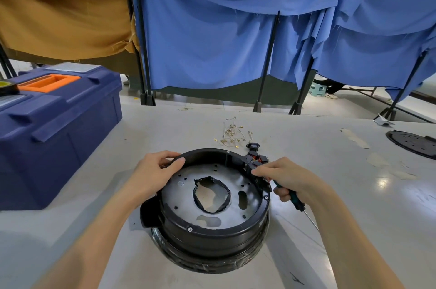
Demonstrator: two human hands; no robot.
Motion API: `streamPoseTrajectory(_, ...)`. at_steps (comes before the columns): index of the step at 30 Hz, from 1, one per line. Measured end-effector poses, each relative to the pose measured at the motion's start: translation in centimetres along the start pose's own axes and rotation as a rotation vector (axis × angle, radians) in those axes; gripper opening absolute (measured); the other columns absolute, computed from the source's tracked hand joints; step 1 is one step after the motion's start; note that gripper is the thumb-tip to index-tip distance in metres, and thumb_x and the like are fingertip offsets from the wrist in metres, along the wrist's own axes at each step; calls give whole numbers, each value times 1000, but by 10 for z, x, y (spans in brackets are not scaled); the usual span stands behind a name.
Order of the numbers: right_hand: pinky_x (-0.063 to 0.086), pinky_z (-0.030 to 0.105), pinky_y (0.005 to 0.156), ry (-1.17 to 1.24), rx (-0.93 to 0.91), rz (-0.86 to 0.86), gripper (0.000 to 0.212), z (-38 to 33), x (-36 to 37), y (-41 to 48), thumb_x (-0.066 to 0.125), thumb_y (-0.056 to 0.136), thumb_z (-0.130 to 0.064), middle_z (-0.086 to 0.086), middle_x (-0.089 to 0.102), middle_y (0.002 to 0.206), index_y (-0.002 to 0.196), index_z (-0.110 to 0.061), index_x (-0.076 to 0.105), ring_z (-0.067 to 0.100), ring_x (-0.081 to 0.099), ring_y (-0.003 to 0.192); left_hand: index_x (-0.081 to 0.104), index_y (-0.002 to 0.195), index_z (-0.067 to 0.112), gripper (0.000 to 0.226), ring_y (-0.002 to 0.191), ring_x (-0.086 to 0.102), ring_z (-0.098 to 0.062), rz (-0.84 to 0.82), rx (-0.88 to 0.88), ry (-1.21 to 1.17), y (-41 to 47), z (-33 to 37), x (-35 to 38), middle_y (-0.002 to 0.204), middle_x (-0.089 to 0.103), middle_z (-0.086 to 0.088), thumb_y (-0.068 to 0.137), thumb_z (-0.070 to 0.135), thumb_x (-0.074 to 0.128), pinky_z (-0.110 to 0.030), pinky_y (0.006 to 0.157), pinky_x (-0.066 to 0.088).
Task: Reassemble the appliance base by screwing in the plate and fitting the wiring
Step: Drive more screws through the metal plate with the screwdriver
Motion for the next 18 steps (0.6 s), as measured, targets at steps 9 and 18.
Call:
streamPoseTrajectory(9, 22, 19, 39, 26, 21, 13, 24, 4, -1, -2, 73, 85, -31, 5, 36, 75, 89, -7, 73, 13, 24, 40, 72, 86, 42, 13, 60, 58, -12, 79, 93, 341, 0, 13, 2, 52, 62, 8, 90, 43, 60, -26, 64, 47)
streamPoseTrajectory(18, 25, 19, 38, 118, 27, 39, 30, 6, -4, 0, 74, 84, -40, 2, 54, 77, 95, -12, 75, 12, 25, 41, 76, 95, 28, 22, 71, 63, -23, 21, 141, 495, 6, 24, 3, 68, 69, -2, 93, 42, 59, -36, 69, 54)
Point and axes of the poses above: each hand's wrist, its own y-axis towards the middle knuckle, its own x-axis out of the palm, z = x × y, the point moved 5 cm from there along y, towards the middle knuckle
